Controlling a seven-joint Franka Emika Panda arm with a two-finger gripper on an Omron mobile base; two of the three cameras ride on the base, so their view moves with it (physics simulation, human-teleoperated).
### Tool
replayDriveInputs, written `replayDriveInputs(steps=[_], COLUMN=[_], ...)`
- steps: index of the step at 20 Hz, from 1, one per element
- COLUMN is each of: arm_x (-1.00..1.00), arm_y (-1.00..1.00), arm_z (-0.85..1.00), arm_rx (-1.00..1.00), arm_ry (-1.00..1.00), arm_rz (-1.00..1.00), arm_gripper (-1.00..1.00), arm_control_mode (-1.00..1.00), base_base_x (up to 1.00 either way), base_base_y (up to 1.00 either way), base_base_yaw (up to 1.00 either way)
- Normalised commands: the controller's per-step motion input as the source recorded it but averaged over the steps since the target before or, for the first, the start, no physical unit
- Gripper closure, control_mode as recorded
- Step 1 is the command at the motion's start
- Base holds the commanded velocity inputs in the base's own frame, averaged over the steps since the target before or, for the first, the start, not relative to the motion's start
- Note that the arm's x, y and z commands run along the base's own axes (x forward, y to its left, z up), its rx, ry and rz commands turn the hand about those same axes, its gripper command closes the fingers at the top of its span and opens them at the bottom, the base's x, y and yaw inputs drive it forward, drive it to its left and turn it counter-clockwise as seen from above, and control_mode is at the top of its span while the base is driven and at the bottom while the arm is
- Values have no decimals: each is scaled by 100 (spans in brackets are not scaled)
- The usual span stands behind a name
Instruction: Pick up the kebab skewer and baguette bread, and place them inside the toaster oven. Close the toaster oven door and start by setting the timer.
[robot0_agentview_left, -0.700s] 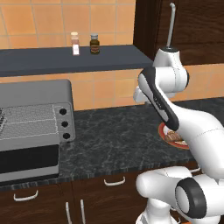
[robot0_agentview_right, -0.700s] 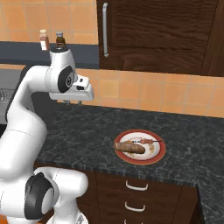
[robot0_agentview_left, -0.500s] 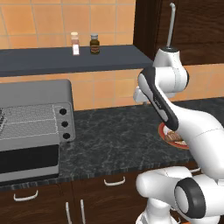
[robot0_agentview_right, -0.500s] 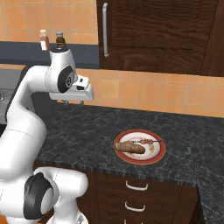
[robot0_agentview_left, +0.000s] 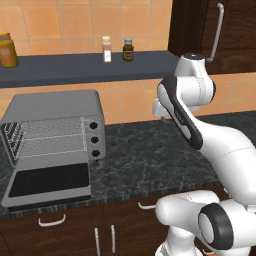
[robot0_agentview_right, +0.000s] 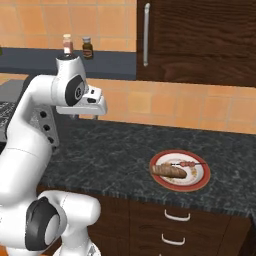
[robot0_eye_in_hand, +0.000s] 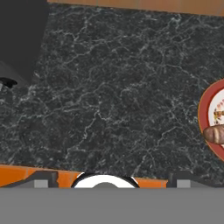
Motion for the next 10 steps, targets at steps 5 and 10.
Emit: replayDriveInputs(steps=[5, 10], arm_x=[0, 0], arm_y=[0, 0], arm_z=[0, 0], arm_rx=[0, 0], arm_ry=[0, 0], arm_rz=[0, 0], arm_gripper=[-100, -100], arm_control_mode=[100, 100], base_base_x=[34, 56], base_base_y=[2, 0], base_base_yaw=[-2, -9])
